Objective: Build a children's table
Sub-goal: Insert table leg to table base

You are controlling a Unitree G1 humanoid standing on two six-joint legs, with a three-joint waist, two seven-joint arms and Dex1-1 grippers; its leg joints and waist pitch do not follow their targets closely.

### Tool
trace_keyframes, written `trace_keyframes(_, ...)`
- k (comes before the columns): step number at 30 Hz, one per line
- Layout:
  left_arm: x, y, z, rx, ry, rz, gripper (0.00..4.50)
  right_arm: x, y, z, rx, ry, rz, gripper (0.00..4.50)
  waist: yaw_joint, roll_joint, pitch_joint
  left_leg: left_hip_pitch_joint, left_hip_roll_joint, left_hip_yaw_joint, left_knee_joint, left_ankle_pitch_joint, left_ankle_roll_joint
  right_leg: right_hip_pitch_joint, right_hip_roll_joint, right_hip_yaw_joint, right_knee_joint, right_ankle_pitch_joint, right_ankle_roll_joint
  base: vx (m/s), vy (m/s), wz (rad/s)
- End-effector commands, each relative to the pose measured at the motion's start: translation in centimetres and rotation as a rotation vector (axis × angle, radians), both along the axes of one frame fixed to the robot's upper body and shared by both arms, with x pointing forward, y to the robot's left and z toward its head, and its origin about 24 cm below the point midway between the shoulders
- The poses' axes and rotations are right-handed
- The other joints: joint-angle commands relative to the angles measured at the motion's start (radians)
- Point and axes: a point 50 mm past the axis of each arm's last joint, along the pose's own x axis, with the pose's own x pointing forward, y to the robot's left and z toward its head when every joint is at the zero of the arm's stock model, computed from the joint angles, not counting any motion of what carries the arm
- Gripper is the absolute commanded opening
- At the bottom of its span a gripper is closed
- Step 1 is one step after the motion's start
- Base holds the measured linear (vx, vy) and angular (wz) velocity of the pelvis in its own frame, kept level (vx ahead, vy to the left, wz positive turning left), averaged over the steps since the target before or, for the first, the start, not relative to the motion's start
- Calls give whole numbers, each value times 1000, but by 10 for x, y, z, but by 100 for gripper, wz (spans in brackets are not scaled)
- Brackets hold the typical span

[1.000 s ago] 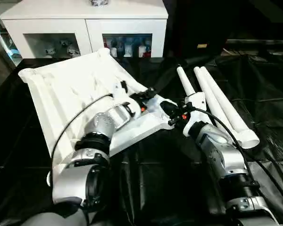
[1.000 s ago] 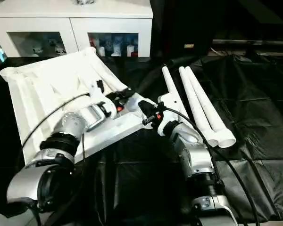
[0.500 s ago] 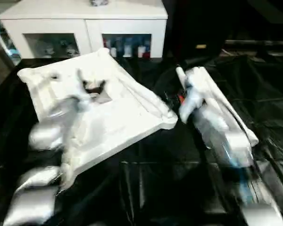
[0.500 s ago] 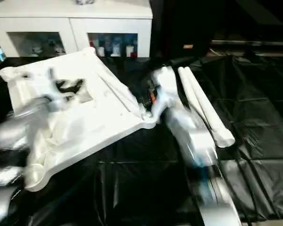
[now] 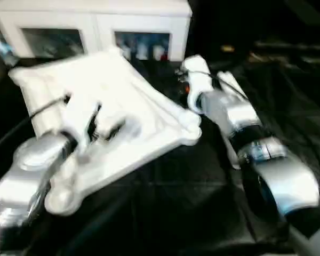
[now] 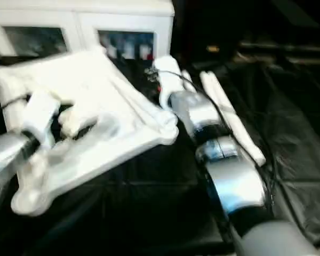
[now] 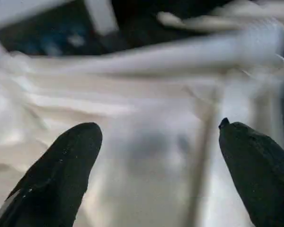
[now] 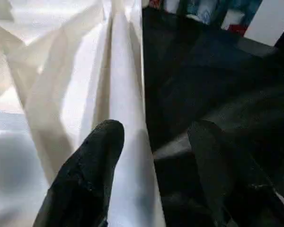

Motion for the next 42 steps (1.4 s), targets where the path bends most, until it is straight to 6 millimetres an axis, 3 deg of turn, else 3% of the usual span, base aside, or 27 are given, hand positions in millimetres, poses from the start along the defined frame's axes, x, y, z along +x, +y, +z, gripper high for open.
trace_keyframes(1, -10, -2, 8, 13, 1, -31, 450, 2, -2, 2, -27, -1, -19, 288, -1, 21, -56, 35, 42, -24, -86, -281, -35, 31, -47, 46, -49, -161, -202, 0, 0, 0)
trace_keyframes(2, -14, -1, 9, 23, 11, -38, 450, 2, -1, 4, -36, 3, -23, 302, -1, 20, -53, 36, 40, -24, -86, -266, -33, 30, -45, 46, -50, -143, -201, 0, 0, 0)
trace_keyframes(3, -20, -1, 11, 33, 20, -40, 450, 3, 0, 6, -41, 13, -24, 314, -2, 17, -49, 30, 39, -21, -80, -199, -17, 30, -41, 45, -39, -52, -214, 0, 0, 0)
trace_keyframes(4, -22, -1, 11, 36, 23, -41, 450, 3, 1, 6, -42, 16, -23, 314, -1, 16, -45, 31, 38, -20, -81, -192, -12, 29, -38, 45, -40, -41, -215, 0, 0, 0)
trace_keyframes(5, -25, 0, 12, 38, 29, -38, 450, 3, 2, 7, -29, 33, -26, 314, -2, 11, -36, 30, 39, -18, -82, -201, -10, 27, -39, 46, -41, -49, -220, 0, 0, 0)
trace_keyframes(6, -29, 2, 14, 45, 35, -28, 450, 2, 3, 7, -6, 78, -22, 314, -2, 9, -35, 29, 38, -20, -81, -199, -10, 30, -41, 46, -39, -51, -224, 0, 0, 0)
trace_keyframes(11, -38, 3, 15, 73, 60, -19, 450, -1, 5, 3, -38, 147, 22, 314, -4, 9, -11, 30, 40, -21, -86, -212, -21, 28, -45, 48, -41, -71, -223, 0, 0, 0)
trace_keyframes(17, -41, 0, 20, 63, 64, -27, 450, -6, 0, -3, -82, 236, 87, 314, -2, 7, 3, 32, 41, -22, -90, -234, -40, 27, -49, 51, -46, -119, -220, 0, 0, 0)
trace_keyframes(22, -41, -1, 22, 51, 76, -40, 450, -7, -10, -4, -198, 267, 141, 269, -2, 8, 5, 34, 42, -24, -94, -263, -61, 26, -53, 52, -51, -167, -210, 0, 0, 0)
trace_keyframes(30, -43, -4, 22, 51, 124, -90, 450, -7, -23, -8, -309, 287, 137, 201, 3, 6, 4, 36, 42, -22, -92, -230, -46, 27, -53, 53, -50, -151, -226, 0, 0, 0)
trace_keyframes(42, -41, -4, 23, 52, 151, -112, 450, -7, -28, -11, -289, 299, 107, 184, 9, -2, -8, 35, 41, -19, -86, -192, -44, 32, -50, 53, -44, -121, -225, 0, 0, 0)
